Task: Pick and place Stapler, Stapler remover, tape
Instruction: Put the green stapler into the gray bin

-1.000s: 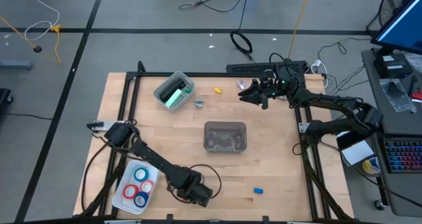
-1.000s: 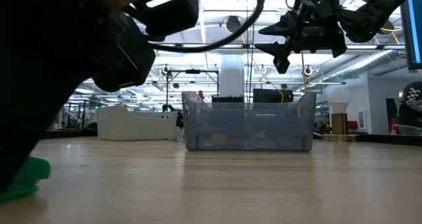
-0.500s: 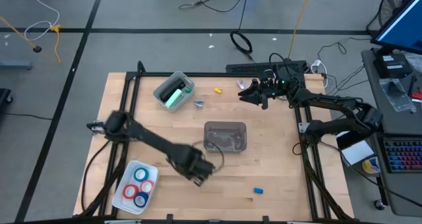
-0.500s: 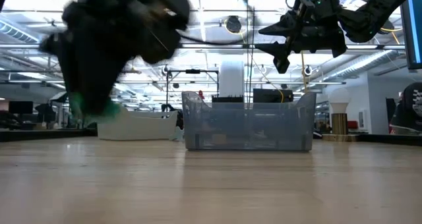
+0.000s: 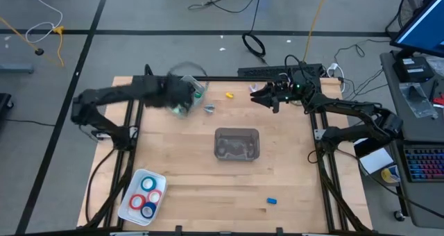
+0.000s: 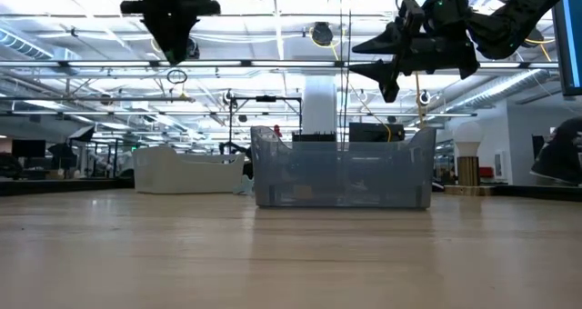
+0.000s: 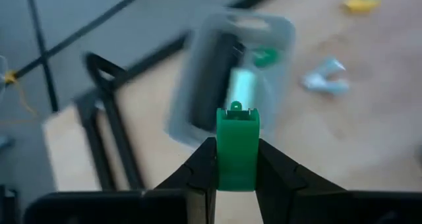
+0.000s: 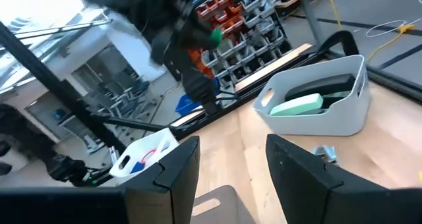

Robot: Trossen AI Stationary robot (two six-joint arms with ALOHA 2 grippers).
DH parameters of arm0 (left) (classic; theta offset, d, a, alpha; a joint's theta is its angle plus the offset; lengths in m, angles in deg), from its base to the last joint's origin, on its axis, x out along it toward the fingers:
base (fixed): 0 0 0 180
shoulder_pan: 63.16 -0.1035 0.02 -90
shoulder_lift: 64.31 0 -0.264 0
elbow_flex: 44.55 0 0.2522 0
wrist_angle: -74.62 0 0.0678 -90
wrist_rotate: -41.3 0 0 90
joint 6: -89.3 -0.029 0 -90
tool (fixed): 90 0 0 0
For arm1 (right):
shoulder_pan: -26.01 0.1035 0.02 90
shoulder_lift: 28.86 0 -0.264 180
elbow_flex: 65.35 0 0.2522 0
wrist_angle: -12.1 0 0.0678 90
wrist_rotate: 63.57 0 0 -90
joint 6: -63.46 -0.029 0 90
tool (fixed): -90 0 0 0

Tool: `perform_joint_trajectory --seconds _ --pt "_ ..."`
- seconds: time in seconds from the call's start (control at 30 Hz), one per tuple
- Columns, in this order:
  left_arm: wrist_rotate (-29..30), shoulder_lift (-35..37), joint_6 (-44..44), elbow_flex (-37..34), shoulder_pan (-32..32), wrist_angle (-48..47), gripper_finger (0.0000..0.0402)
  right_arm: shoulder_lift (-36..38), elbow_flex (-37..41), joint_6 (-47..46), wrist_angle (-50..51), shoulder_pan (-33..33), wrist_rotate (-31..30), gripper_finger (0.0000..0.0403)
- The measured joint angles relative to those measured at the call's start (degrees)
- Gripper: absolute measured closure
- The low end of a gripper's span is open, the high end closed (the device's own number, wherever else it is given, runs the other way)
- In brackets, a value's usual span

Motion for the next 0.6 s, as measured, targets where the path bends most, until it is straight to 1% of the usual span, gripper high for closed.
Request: perform_joint_trajectory --seconds 0.07,0.1,0.17,0.27,0.33,0.4,0.5,0.6 --pt "0.2 1.1 -6.9 0.0 -5.8 3.7 0.0326 0.0 0.0 0.0 0.0 0.0 -1.4 0.0236" --pt "-0.8 1.3 -11.0 0.0 -9.0 6.3 0.0326 0.0 0.0 0.0 0.0 0.0 -2.1 0.0236" --pt "-3.9 1.3 -19.1 0.0 -14.3 11.7 0.0328 0.0 0.0 -0.1 0.0 0.0 -3.4 0.0236" --pt "-10.9 -0.5 -28.5 0.0 -21.2 19.6 0.0331 0.0 0.0 -0.1 0.0 0.0 -5.5 0.0236" --pt "-15.5 -3.0 -32.1 0.1 -24.5 23.5 0.0330 0.0 0.0 -0.1 0.0 0.0 -5.9 0.0236" --pt "-19.1 -5.9 -34.2 0.1 -27.0 24.8 0.0326 0.0 0.0 -0.1 0.0 0.0 -6.0 0.0236" --pt "-22.7 -11.2 -36.4 0.1 -29.1 24.8 0.0325 0.0 0.0 -0.1 0.0 0.0 -6.1 0.0236" --pt "-24.4 -16.8 -38.1 0.0 -29.4 25.0 0.0328 0.0 0.0 -0.2 0.0 0.0 -7.3 0.0236"
